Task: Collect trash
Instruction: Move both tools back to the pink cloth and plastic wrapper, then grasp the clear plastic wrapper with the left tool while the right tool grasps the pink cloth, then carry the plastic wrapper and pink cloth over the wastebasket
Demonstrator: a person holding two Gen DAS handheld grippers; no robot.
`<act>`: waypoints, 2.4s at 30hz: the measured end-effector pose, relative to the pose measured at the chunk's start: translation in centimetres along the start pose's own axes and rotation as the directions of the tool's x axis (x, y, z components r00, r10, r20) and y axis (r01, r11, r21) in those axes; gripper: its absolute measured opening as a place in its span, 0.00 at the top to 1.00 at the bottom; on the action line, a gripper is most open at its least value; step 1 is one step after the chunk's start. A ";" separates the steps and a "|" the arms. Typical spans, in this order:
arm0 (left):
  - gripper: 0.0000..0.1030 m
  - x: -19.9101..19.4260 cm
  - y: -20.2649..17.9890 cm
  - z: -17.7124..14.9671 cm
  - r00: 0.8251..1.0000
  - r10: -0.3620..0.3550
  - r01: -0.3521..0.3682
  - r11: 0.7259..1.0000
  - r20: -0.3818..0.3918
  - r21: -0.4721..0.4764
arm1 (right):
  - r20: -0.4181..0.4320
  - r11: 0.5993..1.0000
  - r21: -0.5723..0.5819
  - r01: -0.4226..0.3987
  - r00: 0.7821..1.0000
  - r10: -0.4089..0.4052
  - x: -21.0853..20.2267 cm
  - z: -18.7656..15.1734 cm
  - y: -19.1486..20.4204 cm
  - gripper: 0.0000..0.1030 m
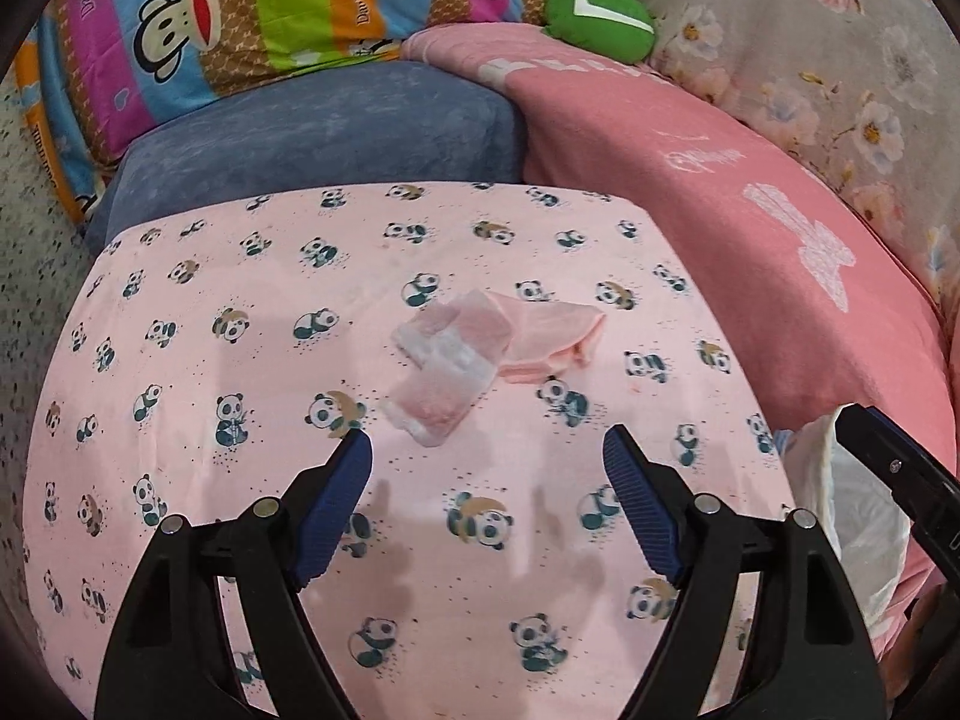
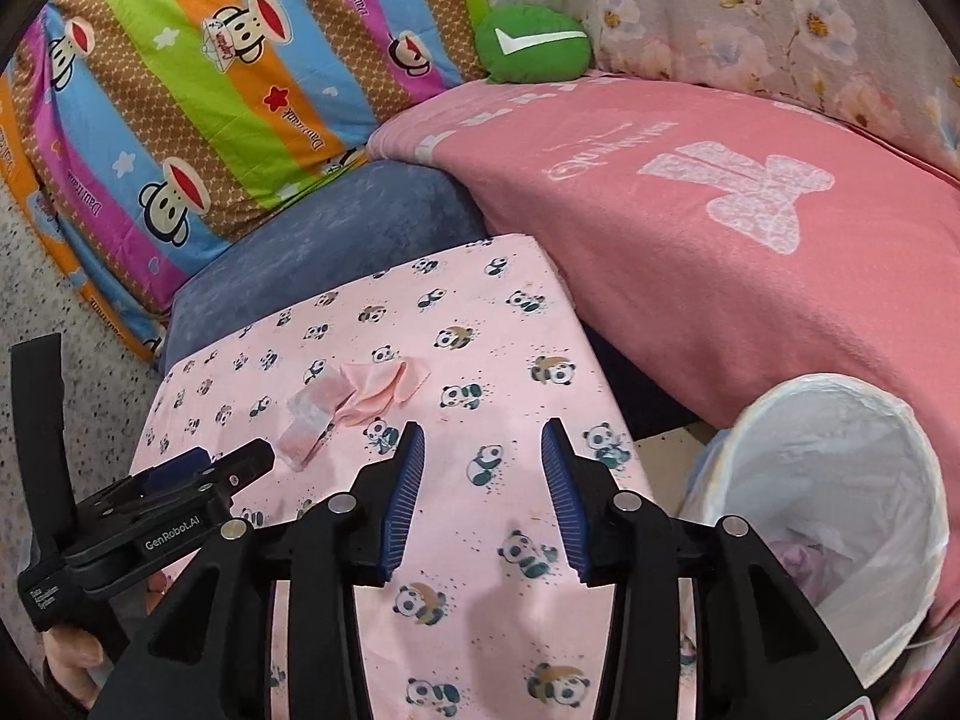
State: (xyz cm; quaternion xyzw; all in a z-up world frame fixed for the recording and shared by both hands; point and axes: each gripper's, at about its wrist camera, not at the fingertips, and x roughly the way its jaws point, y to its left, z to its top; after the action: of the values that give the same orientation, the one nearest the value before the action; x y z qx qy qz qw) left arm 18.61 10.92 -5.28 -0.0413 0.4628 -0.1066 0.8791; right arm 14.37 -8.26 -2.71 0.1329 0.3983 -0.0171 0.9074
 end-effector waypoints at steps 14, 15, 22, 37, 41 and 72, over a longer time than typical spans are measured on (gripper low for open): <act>0.19 7.9 3.3 2.8 0.996 -0.016 0.014 1.000 -0.087 -0.025 | -0.091 0.996 -0.087 -0.002 0.996 -0.006 12.6 2.9 5.5 0.55; 0.20 8.3 3.3 3.0 0.996 -0.023 0.021 0.999 -0.090 -0.027 | -0.094 0.996 -0.084 0.000 0.996 -0.008 13.1 3.1 5.6 0.55; 0.38 8.9 3.9 3.3 0.993 -0.077 0.074 0.997 -0.093 -0.036 | -0.140 0.998 -0.065 -0.010 0.990 0.001 16.9 3.7 6.1 0.55; 0.87 6.4 3.3 3.3 0.983 -0.162 0.159 0.987 -0.083 -0.032 | -0.168 0.994 -0.095 -0.052 0.985 0.035 16.6 2.6 6.7 0.96; 0.87 4.4 2.6 3.8 0.985 -0.163 0.162 0.987 -0.051 -0.021 | -0.105 0.995 -0.089 -0.048 0.994 0.039 13.6 3.1 6.8 0.96; 0.87 -10.0 -14.4 0.5 0.954 -0.286 0.254 0.930 0.091 0.265 | 0.280 0.998 0.058 -0.010 0.960 -0.007 -14.8 4.1 -5.3 0.96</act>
State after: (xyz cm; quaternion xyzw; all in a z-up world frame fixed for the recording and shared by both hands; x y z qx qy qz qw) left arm 11.34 -0.83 5.54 -0.0001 0.3782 -0.2815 0.8819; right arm 6.47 -15.47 9.52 0.1562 0.2653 -0.0467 0.9503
